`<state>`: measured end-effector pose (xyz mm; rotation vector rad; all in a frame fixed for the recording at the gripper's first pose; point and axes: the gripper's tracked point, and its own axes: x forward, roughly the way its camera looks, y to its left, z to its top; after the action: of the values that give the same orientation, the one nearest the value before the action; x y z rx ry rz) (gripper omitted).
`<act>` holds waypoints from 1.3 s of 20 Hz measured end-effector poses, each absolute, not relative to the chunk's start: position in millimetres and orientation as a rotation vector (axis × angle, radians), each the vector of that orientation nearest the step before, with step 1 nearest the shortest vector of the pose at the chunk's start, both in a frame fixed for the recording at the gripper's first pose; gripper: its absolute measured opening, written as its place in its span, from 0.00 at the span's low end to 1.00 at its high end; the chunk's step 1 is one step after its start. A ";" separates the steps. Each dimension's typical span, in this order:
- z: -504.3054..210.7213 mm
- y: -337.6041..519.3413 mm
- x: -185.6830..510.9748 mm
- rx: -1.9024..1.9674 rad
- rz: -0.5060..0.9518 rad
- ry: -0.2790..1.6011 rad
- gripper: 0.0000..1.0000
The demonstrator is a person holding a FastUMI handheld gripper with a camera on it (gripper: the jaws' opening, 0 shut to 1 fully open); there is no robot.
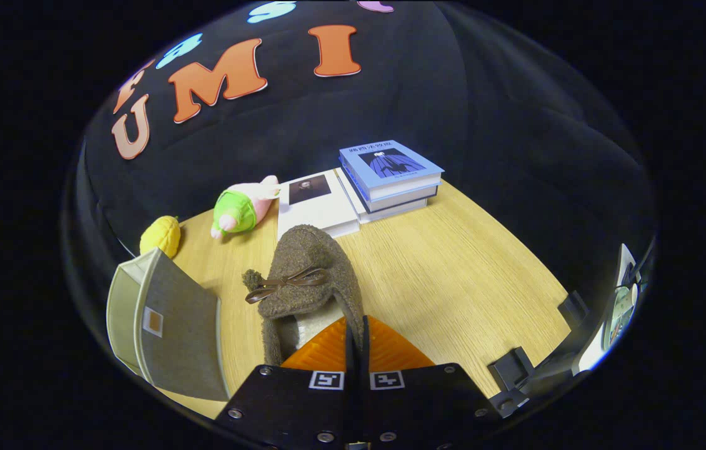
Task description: Open the storage box then place both shoes into the box .Put the left shoe in first, then the right shoe, with the right side of both shoes facing outward in a uniform manner.
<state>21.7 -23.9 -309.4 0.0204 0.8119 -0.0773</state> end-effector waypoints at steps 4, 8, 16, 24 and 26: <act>-271.8 15.3 28.1 0.025 -0.038 0.764 0.01; -249.7 68.0 29.2 0.058 0.017 0.745 0.01; -253.1 174.4 7.1 0.126 0.133 0.807 0.01; -267.3 229.1 -17.8 0.226 0.136 0.862 0.01; -266.8 236.9 -24.3 0.258 0.122 0.867 0.01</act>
<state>-24.3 236.9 -266.8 0.2577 0.8668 0.1217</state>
